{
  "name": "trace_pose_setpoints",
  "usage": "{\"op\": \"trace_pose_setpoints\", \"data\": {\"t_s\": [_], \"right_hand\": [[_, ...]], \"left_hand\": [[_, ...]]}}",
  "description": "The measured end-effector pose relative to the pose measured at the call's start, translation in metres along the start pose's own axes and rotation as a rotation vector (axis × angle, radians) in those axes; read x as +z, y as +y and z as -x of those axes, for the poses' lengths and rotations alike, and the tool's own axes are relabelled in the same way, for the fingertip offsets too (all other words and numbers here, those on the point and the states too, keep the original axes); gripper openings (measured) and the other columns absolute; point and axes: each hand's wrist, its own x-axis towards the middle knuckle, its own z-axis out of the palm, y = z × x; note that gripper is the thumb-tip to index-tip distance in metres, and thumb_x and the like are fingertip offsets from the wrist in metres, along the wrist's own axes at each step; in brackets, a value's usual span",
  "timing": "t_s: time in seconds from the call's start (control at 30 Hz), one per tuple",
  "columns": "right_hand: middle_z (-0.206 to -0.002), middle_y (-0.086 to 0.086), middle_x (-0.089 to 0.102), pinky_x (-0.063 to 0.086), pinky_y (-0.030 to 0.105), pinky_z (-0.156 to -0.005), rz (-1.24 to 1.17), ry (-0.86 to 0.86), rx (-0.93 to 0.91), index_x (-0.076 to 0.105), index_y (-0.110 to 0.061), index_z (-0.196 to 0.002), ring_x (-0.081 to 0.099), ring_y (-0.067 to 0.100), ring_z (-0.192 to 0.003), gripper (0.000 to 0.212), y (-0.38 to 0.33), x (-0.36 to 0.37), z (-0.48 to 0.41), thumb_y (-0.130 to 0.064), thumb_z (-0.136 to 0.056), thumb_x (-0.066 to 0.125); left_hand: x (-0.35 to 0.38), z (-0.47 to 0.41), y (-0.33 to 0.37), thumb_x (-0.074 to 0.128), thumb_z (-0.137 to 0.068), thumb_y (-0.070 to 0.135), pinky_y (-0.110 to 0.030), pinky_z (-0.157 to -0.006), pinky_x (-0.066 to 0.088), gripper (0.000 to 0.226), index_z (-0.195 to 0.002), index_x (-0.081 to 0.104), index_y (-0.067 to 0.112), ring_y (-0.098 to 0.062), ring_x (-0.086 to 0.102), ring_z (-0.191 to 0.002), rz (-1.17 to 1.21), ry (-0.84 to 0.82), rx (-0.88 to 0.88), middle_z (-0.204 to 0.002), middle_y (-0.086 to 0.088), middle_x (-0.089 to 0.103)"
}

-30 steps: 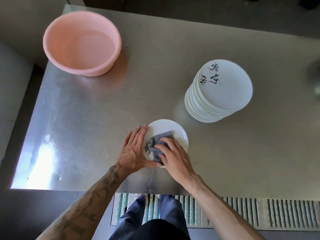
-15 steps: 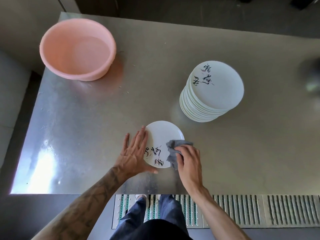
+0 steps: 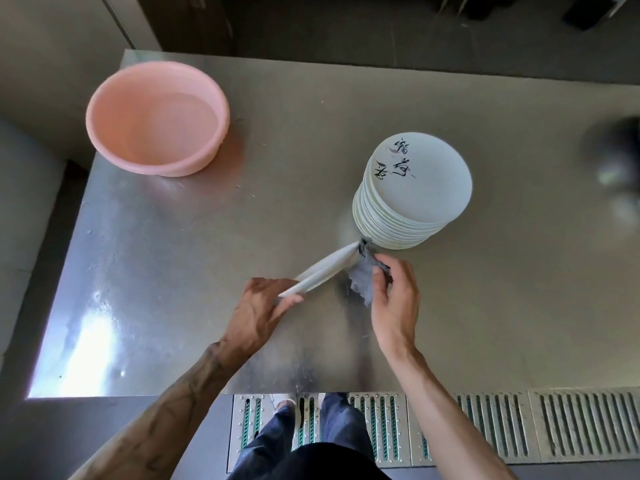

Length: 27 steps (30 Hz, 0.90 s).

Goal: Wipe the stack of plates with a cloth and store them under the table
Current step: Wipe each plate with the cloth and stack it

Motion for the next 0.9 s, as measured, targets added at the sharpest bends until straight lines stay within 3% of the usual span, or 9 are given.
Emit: {"op": "trace_pose_setpoints", "data": {"t_s": [0.07, 0.13, 0.23, 0.33, 0.43, 0.57, 0.67, 0.8, 0.9], "right_hand": [[-0.109, -0.004, 0.062, 0.050, 0.031, -0.091, -0.011, -0.038, 0.003, 0.067, -0.009, -0.117, 0.062, 0.020, -0.103, 0.020, -0.004, 0.013, -0.004, -0.005, -0.100, 0.059], [-0.112, 0.000, 0.063, 0.049, 0.033, -0.094, -0.012, -0.069, 0.009, 0.067, -0.008, -0.118, 0.061, 0.022, -0.106, 0.020, -0.007, 0.025, -0.007, -0.004, -0.100, 0.058], [-0.113, 0.001, 0.063, 0.048, 0.035, -0.096, -0.001, -0.142, 0.017, 0.066, -0.009, -0.117, 0.060, 0.023, -0.107, 0.021, -0.007, 0.041, -0.007, -0.004, -0.099, 0.057], [-0.112, 0.000, 0.064, 0.046, 0.032, -0.094, 0.043, -0.217, 0.021, 0.066, -0.011, -0.114, 0.058, 0.024, -0.106, 0.019, 0.000, 0.052, -0.007, -0.005, -0.099, 0.056], [-0.116, -0.002, 0.064, 0.043, 0.026, -0.092, 0.110, -0.336, -0.003, 0.067, -0.016, -0.117, 0.057, 0.021, -0.109, 0.022, 0.006, 0.059, -0.007, -0.007, -0.099, 0.057], [-0.130, -0.004, 0.062, 0.043, 0.028, -0.098, 0.164, -0.413, -0.095, 0.066, -0.022, -0.130, 0.055, 0.019, -0.114, 0.034, 0.007, 0.068, -0.011, -0.009, -0.101, 0.052], [-0.133, -0.002, 0.063, 0.037, 0.029, -0.107, 0.245, -0.485, -0.230, 0.067, -0.017, -0.131, 0.056, 0.023, -0.121, 0.035, 0.000, 0.084, -0.016, -0.007, -0.099, 0.058], [-0.137, 0.001, 0.062, 0.036, 0.034, -0.113, 0.347, -0.710, -0.631, 0.066, -0.015, -0.132, 0.054, 0.023, -0.129, 0.039, -0.004, 0.103, -0.004, -0.008, -0.094, 0.065], [-0.140, -0.003, 0.058, 0.038, 0.035, -0.110, 0.410, -0.659, -0.603, 0.064, -0.021, -0.134, 0.054, 0.022, -0.128, 0.036, 0.008, 0.096, -0.026, -0.020, -0.099, 0.061]], "left_hand": [[0.000, -0.002, 0.003, 0.037, -0.099, 0.072, -0.028, -0.056, 0.035, 0.041, -0.103, 0.054, 0.035, -0.008, 0.053, -0.061, 0.114, 0.032, -0.117, -0.067, 0.013, 0.052], [0.002, -0.005, 0.004, 0.050, -0.097, 0.065, -0.023, -0.057, 0.045, 0.030, -0.115, 0.046, 0.041, 0.000, 0.060, -0.072, 0.253, 0.069, -0.197, -0.083, 0.014, 0.064], [0.004, -0.007, -0.005, 0.064, -0.095, 0.051, -0.008, -0.081, 0.047, 0.064, -0.150, 0.032, 0.043, 0.010, 0.059, -0.104, 0.359, 0.085, -0.250, -0.125, 0.019, 0.062], [0.008, -0.003, -0.021, 0.076, -0.084, 0.057, -0.002, -0.100, 0.034, 0.097, -0.161, 0.021, 0.036, 0.007, 0.043, -0.130, 0.326, -0.004, -0.263, -0.155, 0.015, 0.040], [0.012, 0.006, -0.034, 0.082, -0.065, 0.069, -0.021, -0.104, 0.040, 0.122, -0.162, 0.017, 0.034, 0.003, 0.040, -0.128, 0.254, -0.065, -0.307, -0.152, 0.016, 0.035], [0.018, 0.009, -0.039, 0.090, -0.057, 0.061, -0.048, -0.099, 0.053, 0.134, -0.163, 0.015, 0.029, -0.032, 0.058, -0.120, 0.250, -0.146, -0.399, -0.151, -0.005, 0.045], [0.022, 0.006, -0.038, 0.098, -0.061, 0.041, -0.051, -0.093, 0.054, 0.129, -0.162, 0.020, 0.022, -0.037, 0.063, -0.109, 0.235, -0.171, -0.406, -0.140, -0.010, 0.054], [0.024, 0.008, -0.040, 0.099, -0.061, 0.036, -0.046, -0.081, 0.052, 0.103, -0.143, 0.040, 0.018, -0.032, 0.065, -0.091, 0.244, -0.168, -0.368, -0.104, 0.006, 0.063], [0.022, 0.007, -0.037, 0.099, -0.061, 0.034, -0.051, -0.090, 0.053, 0.117, -0.155, 0.031, 0.018, -0.035, 0.064, -0.100, 0.235, -0.165, -0.381, -0.123, -0.005, 0.065]]}}
